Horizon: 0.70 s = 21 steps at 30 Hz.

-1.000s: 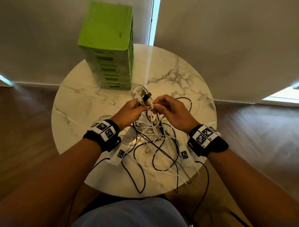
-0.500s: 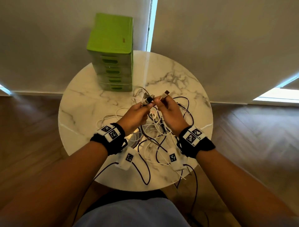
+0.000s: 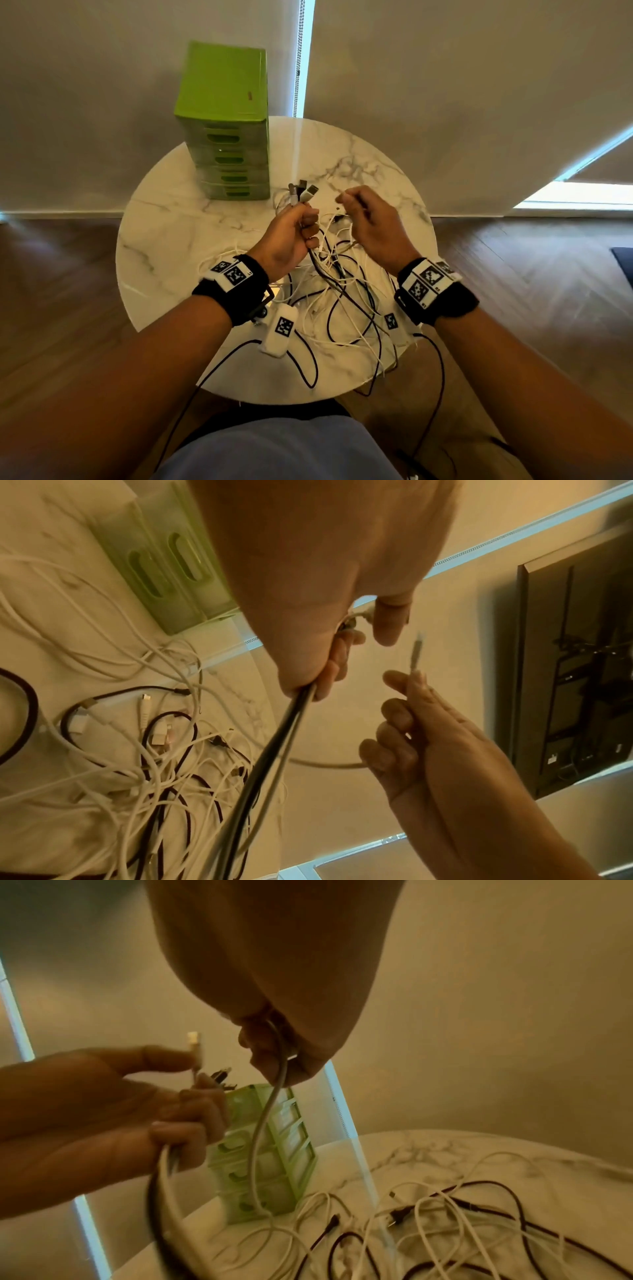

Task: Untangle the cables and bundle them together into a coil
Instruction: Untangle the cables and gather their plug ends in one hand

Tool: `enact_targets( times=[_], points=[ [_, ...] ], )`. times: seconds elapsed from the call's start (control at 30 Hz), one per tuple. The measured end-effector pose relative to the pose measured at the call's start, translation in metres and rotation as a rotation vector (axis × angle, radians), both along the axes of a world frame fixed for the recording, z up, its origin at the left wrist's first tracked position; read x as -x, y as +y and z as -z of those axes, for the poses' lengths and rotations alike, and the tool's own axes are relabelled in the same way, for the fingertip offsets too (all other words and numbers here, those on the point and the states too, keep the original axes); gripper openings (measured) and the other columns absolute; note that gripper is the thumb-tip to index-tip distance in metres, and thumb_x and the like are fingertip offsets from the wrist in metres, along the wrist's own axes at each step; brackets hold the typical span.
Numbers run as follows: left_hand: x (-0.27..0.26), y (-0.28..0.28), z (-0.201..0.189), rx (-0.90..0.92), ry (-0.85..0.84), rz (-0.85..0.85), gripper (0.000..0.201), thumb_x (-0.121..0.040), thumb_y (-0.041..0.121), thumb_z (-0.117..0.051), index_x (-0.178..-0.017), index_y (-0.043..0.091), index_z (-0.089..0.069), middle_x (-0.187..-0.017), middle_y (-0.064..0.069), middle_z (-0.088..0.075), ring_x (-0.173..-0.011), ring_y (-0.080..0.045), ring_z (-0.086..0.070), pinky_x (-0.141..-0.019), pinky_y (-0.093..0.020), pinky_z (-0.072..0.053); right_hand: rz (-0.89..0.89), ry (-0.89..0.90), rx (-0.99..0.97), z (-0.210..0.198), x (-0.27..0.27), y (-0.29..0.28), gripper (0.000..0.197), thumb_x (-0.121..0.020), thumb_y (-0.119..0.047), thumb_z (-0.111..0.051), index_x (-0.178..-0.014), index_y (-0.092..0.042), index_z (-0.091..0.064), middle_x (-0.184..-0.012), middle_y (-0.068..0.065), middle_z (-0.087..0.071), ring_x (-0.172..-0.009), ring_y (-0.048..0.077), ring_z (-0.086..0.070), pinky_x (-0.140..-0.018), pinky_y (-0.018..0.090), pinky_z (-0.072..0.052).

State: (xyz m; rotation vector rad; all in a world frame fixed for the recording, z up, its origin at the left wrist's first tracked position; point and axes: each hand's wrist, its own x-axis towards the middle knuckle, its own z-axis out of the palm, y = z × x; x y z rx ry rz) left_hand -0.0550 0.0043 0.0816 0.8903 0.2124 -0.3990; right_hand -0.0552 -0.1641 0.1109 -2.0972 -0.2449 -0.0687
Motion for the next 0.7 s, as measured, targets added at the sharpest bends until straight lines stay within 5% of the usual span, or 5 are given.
enact_targets(
  times=[0.2, 0.37, 0.43, 0.53, 0.7],
  points=[
    [0.002, -0.003, -0.005, -0.167, -0.092, 0.098, 0.013, -0.097, 0.035, -0.063, -0.096, 0.024, -0.056, -0.080, 0.007, -0.062, -0.073, -0.009, -0.052, -0.061, -0.025, -0.034, -0.074, 0.043, 0.030, 0.009, 0.018, 0.025, 0.012, -0.106, -0.017, -0.049, -0.109, -0.005, -0.049, -0.073, -0.008, -0.062, -0.054, 0.000, -0.053, -0.052, 0.013, -0.035],
    [0.008, -0.004, -0.014, -0.196, -0.111, 0.074, 0.033, -0.107, 0.039, -0.043, -0.123, 0.013, -0.056, -0.093, -0.002, -0.072, -0.081, -0.013, -0.070, -0.071, -0.028, -0.055, -0.084, 0.083, -0.063, 0.014, 0.020, 0.039, 0.011, -0.106, -0.018, -0.048, -0.111, -0.009, -0.045, -0.084, 0.005, -0.073, -0.071, 0.015, -0.069, -0.059, 0.029, -0.053],
    [0.009, -0.001, -0.014, -0.257, -0.102, 0.047, 0.033, -0.106, 0.045, -0.041, -0.119, 0.019, -0.057, -0.091, -0.004, -0.071, -0.079, -0.015, -0.070, -0.066, -0.029, -0.055, -0.083, 0.135, -0.133, 0.014, 0.023, 0.042, 0.013, -0.105, -0.017, -0.050, -0.110, -0.007, -0.043, -0.080, 0.004, -0.072, -0.068, 0.013, -0.069, -0.059, 0.025, -0.051],
    [0.010, 0.005, -0.010, -0.457, -0.148, 0.020, 0.043, -0.103, 0.056, -0.039, -0.088, 0.018, -0.052, -0.074, -0.007, -0.056, -0.070, -0.024, -0.058, -0.063, -0.035, -0.051, -0.112, 0.238, -0.147, 0.015, 0.027, 0.043, 0.016, -0.101, -0.017, -0.056, -0.107, -0.011, -0.042, -0.079, 0.002, -0.069, -0.066, 0.011, -0.066, -0.061, 0.028, -0.052],
    [0.005, 0.013, -0.014, -0.637, -0.362, -0.045, 0.045, -0.105, 0.053, -0.030, -0.087, 0.016, -0.049, -0.072, 0.002, -0.048, -0.064, -0.009, -0.045, -0.062, -0.026, -0.040, -0.332, 0.278, 0.358, 0.027, 0.019, 0.024, 0.016, -0.091, -0.031, -0.065, -0.093, -0.021, -0.052, -0.082, -0.003, -0.065, -0.075, 0.015, -0.062, -0.071, 0.035, -0.051]
  ],
)
